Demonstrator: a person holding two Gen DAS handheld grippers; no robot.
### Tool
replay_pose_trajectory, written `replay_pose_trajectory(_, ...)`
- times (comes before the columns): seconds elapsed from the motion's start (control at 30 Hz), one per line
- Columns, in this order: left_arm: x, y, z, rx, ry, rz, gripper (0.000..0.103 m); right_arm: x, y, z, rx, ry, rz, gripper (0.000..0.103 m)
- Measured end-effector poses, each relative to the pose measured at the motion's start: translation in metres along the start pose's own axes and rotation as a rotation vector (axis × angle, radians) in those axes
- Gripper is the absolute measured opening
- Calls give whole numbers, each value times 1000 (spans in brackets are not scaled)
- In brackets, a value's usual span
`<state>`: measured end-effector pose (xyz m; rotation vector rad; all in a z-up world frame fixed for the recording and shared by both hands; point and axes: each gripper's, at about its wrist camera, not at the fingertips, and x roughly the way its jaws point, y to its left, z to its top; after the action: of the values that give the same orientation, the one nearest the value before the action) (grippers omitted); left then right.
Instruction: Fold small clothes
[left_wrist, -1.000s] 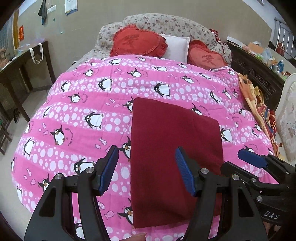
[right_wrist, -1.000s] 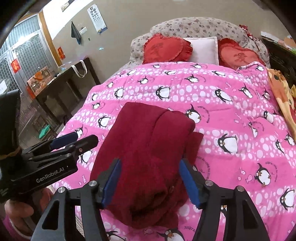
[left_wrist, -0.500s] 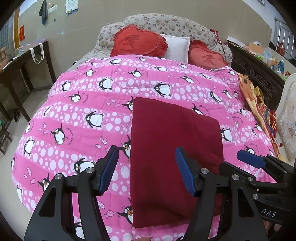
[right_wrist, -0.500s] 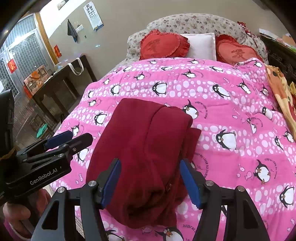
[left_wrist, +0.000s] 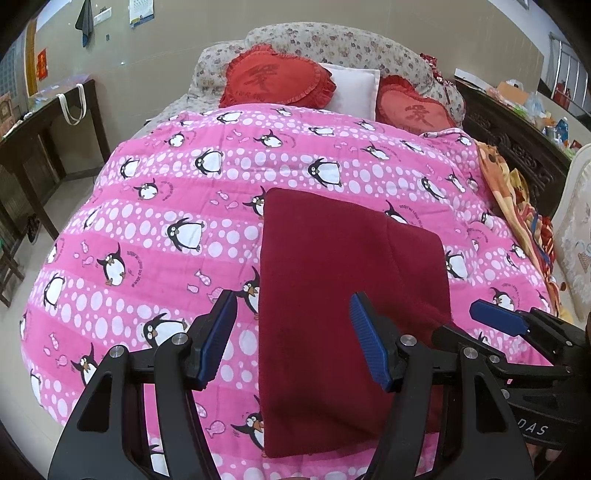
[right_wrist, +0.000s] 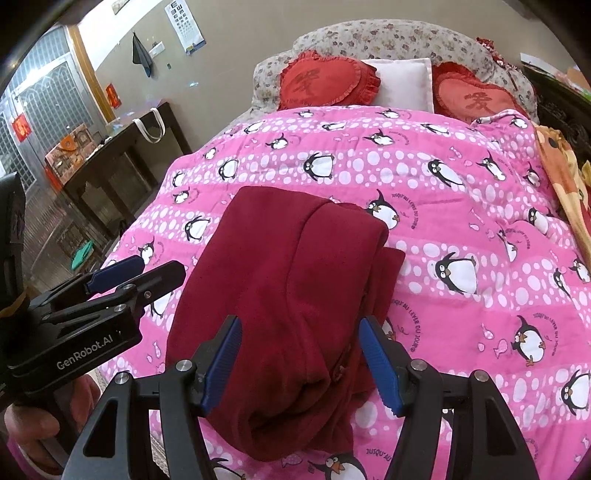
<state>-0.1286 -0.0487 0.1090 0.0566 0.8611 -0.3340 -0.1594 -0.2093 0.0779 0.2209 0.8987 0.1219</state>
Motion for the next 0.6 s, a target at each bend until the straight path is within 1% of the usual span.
replay_pose_trajectory(0.6, 10, 0, -1, -10, 22, -6, 64, 10, -3, -3, 12, 30, 7, 64)
